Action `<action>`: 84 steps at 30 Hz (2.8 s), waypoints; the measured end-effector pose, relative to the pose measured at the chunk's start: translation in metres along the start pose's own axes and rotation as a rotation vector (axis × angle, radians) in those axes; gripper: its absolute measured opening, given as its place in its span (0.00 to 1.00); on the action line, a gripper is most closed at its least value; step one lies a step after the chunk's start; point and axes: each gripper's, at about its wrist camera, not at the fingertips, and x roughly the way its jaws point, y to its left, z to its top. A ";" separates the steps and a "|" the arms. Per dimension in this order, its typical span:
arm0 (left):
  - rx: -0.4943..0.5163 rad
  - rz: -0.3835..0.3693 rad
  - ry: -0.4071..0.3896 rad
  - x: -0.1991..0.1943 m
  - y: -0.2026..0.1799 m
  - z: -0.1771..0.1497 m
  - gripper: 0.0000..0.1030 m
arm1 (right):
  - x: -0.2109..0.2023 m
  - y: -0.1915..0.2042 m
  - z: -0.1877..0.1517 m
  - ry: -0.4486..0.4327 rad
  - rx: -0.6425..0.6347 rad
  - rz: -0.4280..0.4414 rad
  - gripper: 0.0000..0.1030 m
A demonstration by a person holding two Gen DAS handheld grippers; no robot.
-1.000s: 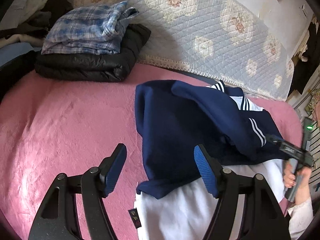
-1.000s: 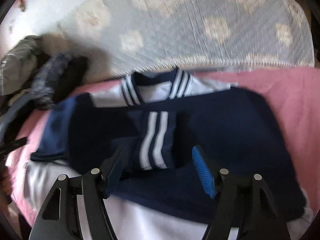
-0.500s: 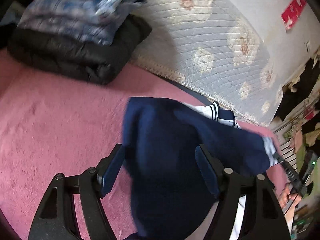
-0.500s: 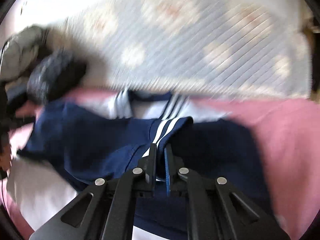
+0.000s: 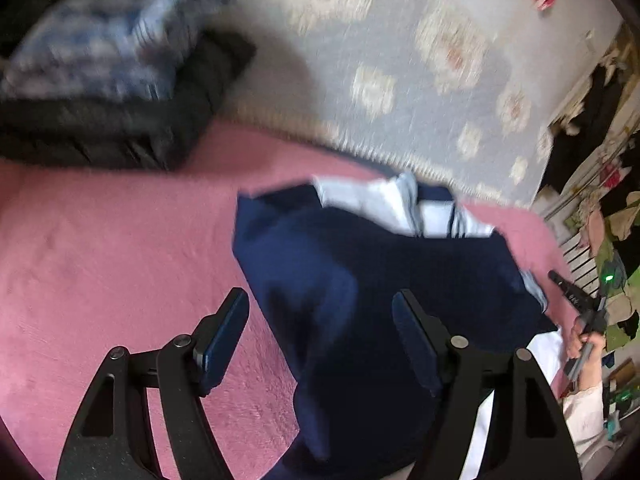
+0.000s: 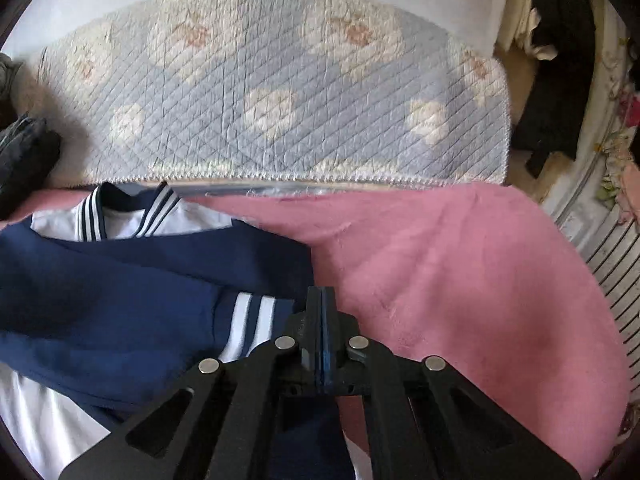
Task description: Fold large clothes
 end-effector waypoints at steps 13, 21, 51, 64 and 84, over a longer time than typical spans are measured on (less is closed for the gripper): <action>0.015 0.136 -0.138 -0.017 -0.003 0.002 0.13 | 0.029 0.018 -0.016 0.181 0.147 0.354 0.50; -0.135 0.159 -0.134 -0.019 0.038 0.001 0.75 | 0.051 0.038 -0.025 0.209 0.131 0.323 0.74; 0.250 0.264 -0.596 -0.143 -0.094 -0.053 1.00 | -0.090 0.039 -0.032 -0.243 0.076 -0.130 0.78; 0.280 0.331 -0.721 -0.155 -0.146 -0.131 1.00 | -0.171 0.073 -0.087 -0.337 0.069 0.033 0.89; 0.433 0.351 -0.472 -0.107 -0.179 -0.168 1.00 | -0.155 0.088 -0.104 -0.212 -0.023 0.139 0.89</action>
